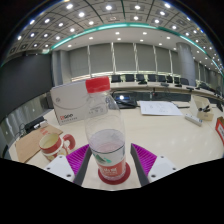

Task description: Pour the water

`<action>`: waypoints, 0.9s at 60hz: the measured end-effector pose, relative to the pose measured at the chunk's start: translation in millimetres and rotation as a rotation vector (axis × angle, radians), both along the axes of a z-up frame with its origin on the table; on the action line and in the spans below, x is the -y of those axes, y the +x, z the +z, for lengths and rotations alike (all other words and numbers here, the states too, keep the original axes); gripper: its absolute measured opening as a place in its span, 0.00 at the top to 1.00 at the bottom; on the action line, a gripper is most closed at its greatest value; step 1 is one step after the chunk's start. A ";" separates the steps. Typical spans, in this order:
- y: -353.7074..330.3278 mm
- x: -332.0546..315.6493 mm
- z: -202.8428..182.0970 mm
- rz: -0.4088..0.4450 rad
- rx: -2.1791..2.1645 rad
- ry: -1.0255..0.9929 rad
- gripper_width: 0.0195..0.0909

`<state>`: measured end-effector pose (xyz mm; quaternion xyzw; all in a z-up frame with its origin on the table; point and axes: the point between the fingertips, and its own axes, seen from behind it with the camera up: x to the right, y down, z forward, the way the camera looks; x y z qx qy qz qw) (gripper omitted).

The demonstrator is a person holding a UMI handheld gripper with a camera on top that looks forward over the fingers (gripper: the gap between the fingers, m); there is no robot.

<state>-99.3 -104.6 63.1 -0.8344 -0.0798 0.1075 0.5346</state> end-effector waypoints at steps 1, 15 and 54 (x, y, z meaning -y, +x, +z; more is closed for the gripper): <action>1.0 2.8 -0.4 0.000 -0.009 -0.018 0.05; 33.9 53.6 46.9 -0.099 -0.028 -0.128 0.07; 46.6 201.9 131.7 -0.279 0.177 -0.204 0.07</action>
